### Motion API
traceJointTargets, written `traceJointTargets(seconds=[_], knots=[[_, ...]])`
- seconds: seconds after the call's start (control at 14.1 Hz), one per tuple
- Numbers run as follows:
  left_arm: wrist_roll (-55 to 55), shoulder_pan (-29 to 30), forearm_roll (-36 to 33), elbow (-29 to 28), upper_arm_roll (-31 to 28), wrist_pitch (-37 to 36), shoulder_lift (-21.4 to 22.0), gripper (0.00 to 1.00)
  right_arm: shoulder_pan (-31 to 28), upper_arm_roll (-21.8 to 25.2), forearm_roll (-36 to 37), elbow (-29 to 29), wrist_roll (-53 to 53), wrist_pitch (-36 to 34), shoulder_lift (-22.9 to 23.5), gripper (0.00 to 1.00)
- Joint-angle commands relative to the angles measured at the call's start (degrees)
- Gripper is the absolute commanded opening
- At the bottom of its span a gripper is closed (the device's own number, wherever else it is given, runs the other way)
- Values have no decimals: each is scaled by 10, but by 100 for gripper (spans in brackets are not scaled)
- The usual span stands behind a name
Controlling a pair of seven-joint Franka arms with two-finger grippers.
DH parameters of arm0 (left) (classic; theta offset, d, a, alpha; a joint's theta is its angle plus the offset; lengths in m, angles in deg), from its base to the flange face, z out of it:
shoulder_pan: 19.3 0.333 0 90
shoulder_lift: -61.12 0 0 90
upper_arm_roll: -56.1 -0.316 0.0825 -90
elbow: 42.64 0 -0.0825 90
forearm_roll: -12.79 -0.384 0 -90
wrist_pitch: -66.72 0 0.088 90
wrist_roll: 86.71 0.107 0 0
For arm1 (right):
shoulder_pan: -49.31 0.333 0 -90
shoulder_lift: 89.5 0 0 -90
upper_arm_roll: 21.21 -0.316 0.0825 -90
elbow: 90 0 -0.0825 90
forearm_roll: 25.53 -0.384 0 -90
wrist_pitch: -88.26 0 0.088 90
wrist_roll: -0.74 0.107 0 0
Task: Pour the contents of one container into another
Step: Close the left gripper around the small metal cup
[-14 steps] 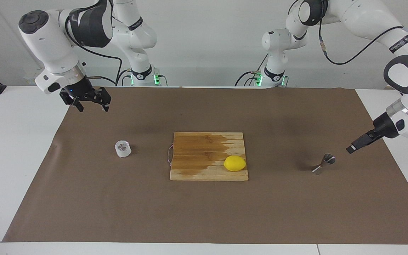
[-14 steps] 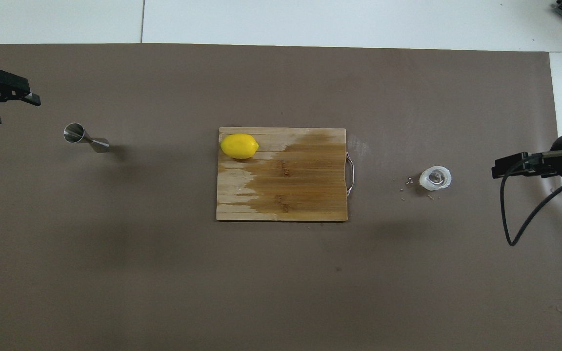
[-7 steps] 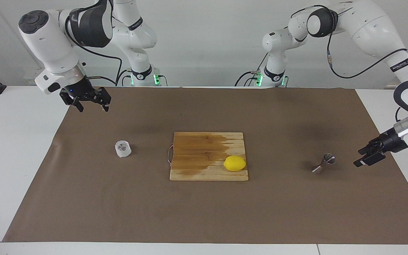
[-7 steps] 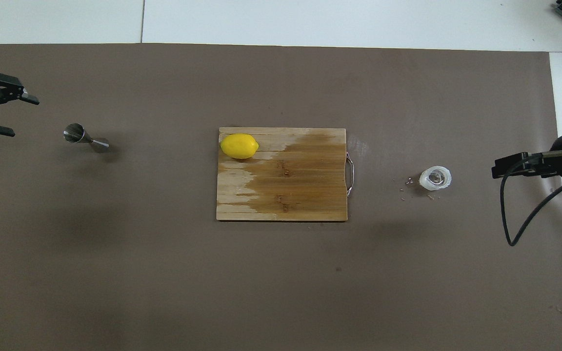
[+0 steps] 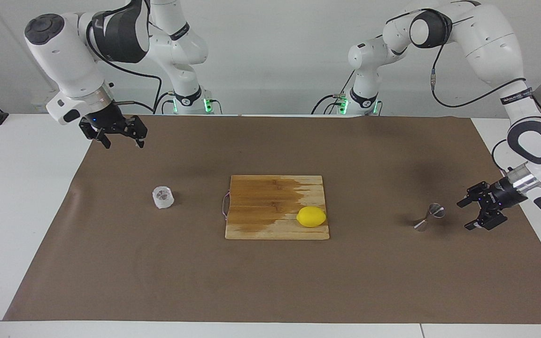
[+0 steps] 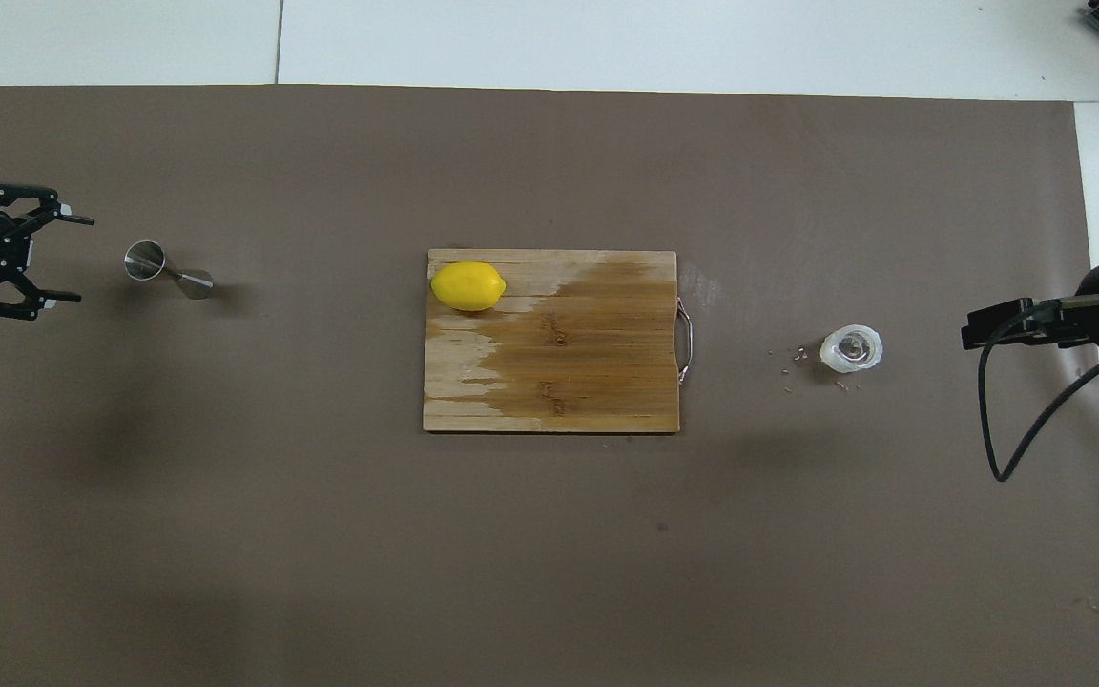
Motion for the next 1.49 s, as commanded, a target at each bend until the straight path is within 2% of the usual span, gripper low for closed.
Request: traceJointTargets(seconds=[0.0,0.14,0.43,0.64,0.78,1.14,1.42], knots=[[-82,3,45,-70,-2,22,38,100,-5,-4,-3,-9,-5,-4,-12,100],[-97,5,84,-101,-3,25,47,100,-5,-4,-3,-9,-5,-4,-12,100],[-146,5,151,-130,-3,35,55,100,-5,-4,-3,-9,-5,-4,-12,100],[-164,0,163,-151,-3,63,56,100,-5,-4,-3,-9,-5,-4,-12,100],[-162,-2,184,-186,-2,85,67,100,-5,-4,-3,-9,-5,-4,-12,100],[-159,-17,241,-205,1,103,71,100,-5,-4,-3,-9,-5,-4,-12,100],[-162,-42,258,-214,3,114,75,100,-5,-4,-3,-9,-5,-4,-12,100]])
